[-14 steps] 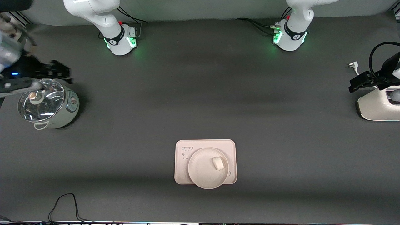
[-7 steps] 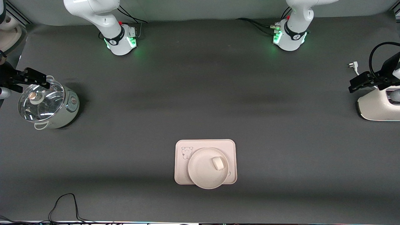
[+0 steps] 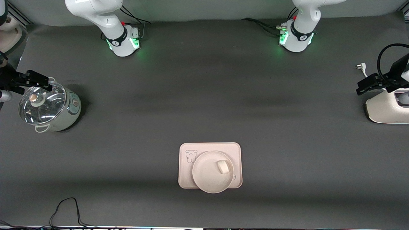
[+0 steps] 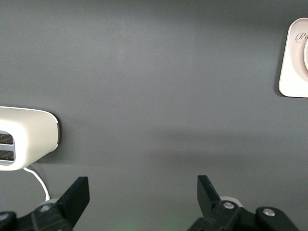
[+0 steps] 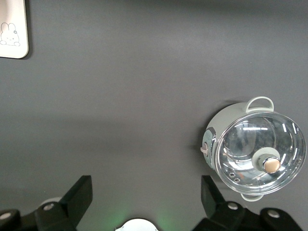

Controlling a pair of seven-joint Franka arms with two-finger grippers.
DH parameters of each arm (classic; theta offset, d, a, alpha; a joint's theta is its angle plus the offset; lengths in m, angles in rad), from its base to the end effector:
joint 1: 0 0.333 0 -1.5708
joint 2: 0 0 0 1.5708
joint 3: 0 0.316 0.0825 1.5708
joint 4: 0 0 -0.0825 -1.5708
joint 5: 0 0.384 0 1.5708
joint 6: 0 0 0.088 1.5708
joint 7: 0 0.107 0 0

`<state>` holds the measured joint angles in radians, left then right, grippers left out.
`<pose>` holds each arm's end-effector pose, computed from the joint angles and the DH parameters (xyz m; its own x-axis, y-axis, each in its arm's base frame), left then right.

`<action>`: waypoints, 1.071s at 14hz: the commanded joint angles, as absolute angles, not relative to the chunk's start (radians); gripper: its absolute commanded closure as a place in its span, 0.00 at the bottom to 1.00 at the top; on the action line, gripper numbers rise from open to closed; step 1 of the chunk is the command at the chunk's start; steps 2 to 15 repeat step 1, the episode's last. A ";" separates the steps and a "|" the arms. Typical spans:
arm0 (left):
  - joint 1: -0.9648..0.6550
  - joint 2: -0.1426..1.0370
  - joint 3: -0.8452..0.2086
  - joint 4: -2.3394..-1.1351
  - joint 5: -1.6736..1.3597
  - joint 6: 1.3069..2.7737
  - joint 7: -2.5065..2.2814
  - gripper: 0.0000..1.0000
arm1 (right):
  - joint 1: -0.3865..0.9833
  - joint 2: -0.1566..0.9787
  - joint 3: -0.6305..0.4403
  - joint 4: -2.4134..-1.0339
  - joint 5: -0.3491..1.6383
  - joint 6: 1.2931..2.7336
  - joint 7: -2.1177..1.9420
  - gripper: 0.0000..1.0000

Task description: Place bun in plate and plate on tray

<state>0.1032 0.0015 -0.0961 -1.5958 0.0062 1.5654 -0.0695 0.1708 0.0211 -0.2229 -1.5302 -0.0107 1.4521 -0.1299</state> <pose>0.5535 0.0046 0.6114 0.9966 0.0765 -0.0314 0.0763 -0.9970 -0.0083 0.5475 -0.0284 0.6223 0.9921 0.0763 -0.0997 0.0769 -0.9970 0.0025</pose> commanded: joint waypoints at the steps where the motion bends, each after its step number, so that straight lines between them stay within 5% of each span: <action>1: 0.100 0.015 -0.094 -1.571 0.002 1.565 -0.080 0.00 | 0.183 0.018 -0.224 -1.532 -0.029 1.460 -0.103 0.00; 15: 0.100 0.015 -0.094 -1.571 0.002 1.565 -0.080 0.00 | 0.183 0.018 -0.224 -1.532 -0.029 1.460 -0.103 0.00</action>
